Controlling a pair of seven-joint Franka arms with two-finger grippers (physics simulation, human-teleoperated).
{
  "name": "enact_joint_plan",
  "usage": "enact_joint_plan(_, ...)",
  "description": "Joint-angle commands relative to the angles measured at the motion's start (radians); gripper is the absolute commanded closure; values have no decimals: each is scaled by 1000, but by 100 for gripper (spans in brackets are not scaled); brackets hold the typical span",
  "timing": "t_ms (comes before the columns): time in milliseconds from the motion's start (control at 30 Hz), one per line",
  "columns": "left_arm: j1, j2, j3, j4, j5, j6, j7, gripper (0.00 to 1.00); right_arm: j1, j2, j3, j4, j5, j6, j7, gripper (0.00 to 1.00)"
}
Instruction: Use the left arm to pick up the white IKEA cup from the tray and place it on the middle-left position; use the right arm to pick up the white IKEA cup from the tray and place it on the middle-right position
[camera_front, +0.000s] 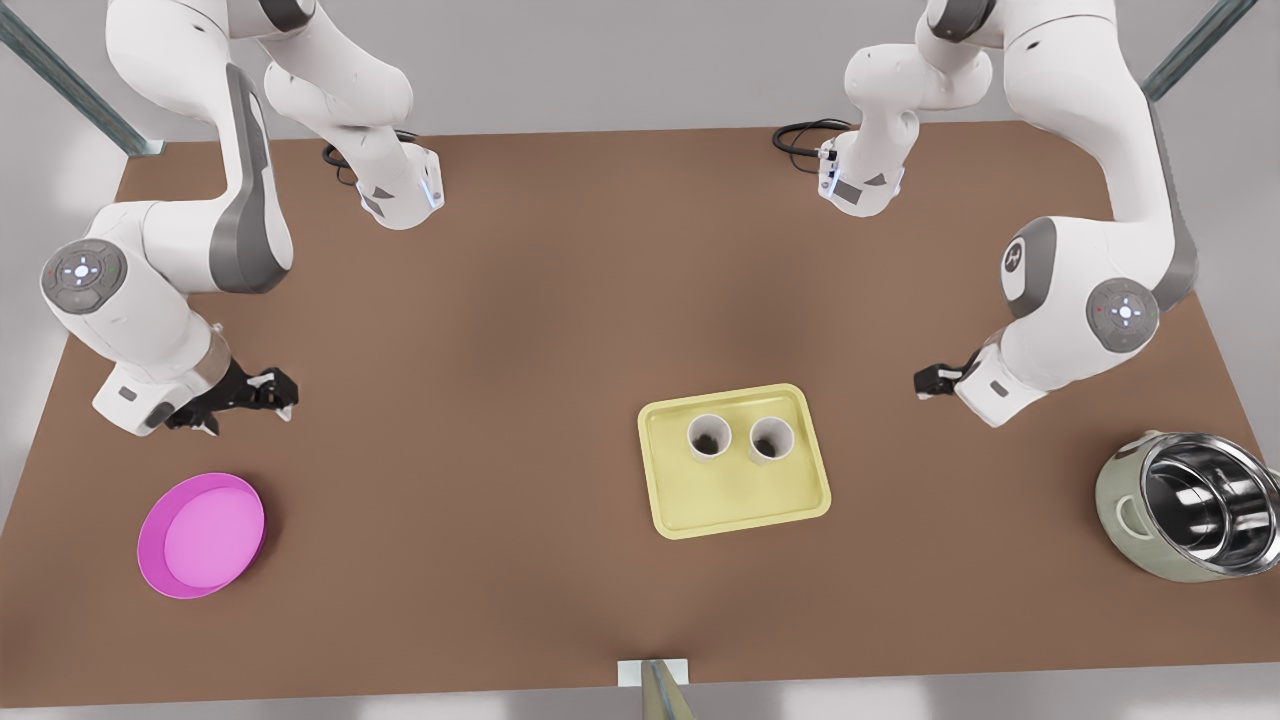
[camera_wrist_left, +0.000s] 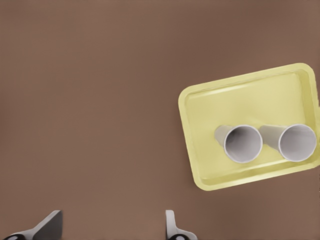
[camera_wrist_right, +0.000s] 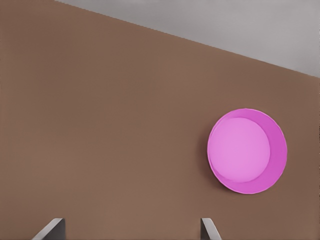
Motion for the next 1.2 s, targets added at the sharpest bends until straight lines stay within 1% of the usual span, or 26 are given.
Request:
enact_joint_plan(0, -4, 1, -1, -6, 2, 105, 63, 0, 0, -1, 2, 0, 0, 88, -120, 0)
enact_joint_plan(33, -27, 2, 0, 8, 2, 107, 65, 0, 0, -1, 10, 0, -1, 88, -120, 0)
enact_joint_plan(67, -85, 7, 0, 23, 5, 107, 60, 0, 1, 2, 44, 0, -1, 85, -125, 0)
enact_joint_plan(100, -166, 25, 0, 23, 71, 100, 59, 0, 1, 2, 108, 0, -3, 85, -123, 0)
enact_joint_plan(133, -198, 40, -1, 19, 65, 100, 17, 0, 10, 7, 176, 0, -1, 82, -129, 0)
enact_joint_plan(167, -289, 80, -3, 26, 68, 111, -81, 0, 47, 27, 265, 0, 2, 70, -119, 0)
enact_joint_plan(200, -350, 132, -3, 52, 69, 122, -159, 0, 127, 27, 268, 5, -12, 66, -13, 0)
enact_joint_plan(233, -370, 166, -3, 52, 72, 157, -193, 0, 176, 27, 269, 23, -22, 54, -4, 0)
enact_joint_plan(267, -366, 203, 0, 54, 69, 160, -193, 0, 222, 51, 268, 25, -136, 62, -21, 0)
enact_joint_plan(300, -367, 244, 0, 78, 65, 199, -201, 0, 276, 79, 269, 25, -167, 82, -77, 0)
enact_joint_plan(333, -370, 278, -1, 105, 66, 200, -245, 0, 290, 100, 269, 24, -161, 206, -87, 0)
enact_joint_plan(367, -366, 280, 2, 105, 77, 202, -236, 0, 302, 158, 266, 43, -154, 264, -70, 0)
enact_joint_plan(433, -277, 280, 5, 98, 88, 199, -122, 0, 376, 373, 275, 315, -154, 260, 25, 0)
enact_joint_plan(467, -258, 283, 5, 95, 88, 200, -124, 0, 415, 458, 274, 410, -156, 267, 78, 0)
enact_joint_plan(533, -241, 326, 5, 95, 82, 209, -124, 0, 425, 545, 271, 471, -161, 359, 99, 0)
enact_joint_plan(567, -240, 347, 5, 94, 72, 246, -127, 0, 454, 594, 249, 523, -162, 392, 114, 0)
enact_joint_plan(600, -241, 364, 5, 94, 71, 271, -135, 0, 509, 640, 203, 580, -161, 401, 121, 0)
enact_joint_plan(667, -238, 373, 5, 89, 74, 289, -135, 0, 552, 668, 186, 593, -161, 424, 177, 0)
enact_joint_plan(733, -243, 341, 3, 39, 75, 301, -135, 0, 581, 735, 177, 616, -161, 478, 180, 0)
enact_joint_plan(767, -240, 292, 5, -64, 75, 390, -135, 0, 618, 777, 150, 665, -161, 494, 200, 0)
enact_joint_plan(967, -243, 310, 2, -76, 74, 413, -135, 0, 632, 806, 166, 665, -153, 533, 325, 0)
enact_joint_plan(1000, -248, 310, 0, -78, 72, 418, -135, 0, 633, 820, 183, 665, -153, 537, 334, 0)
enact_joint_plan(1167, -249, 294, -1, -133, 72, 459, -136, 0, 661, 904, 183, 665, -153, 643, 387, 1)
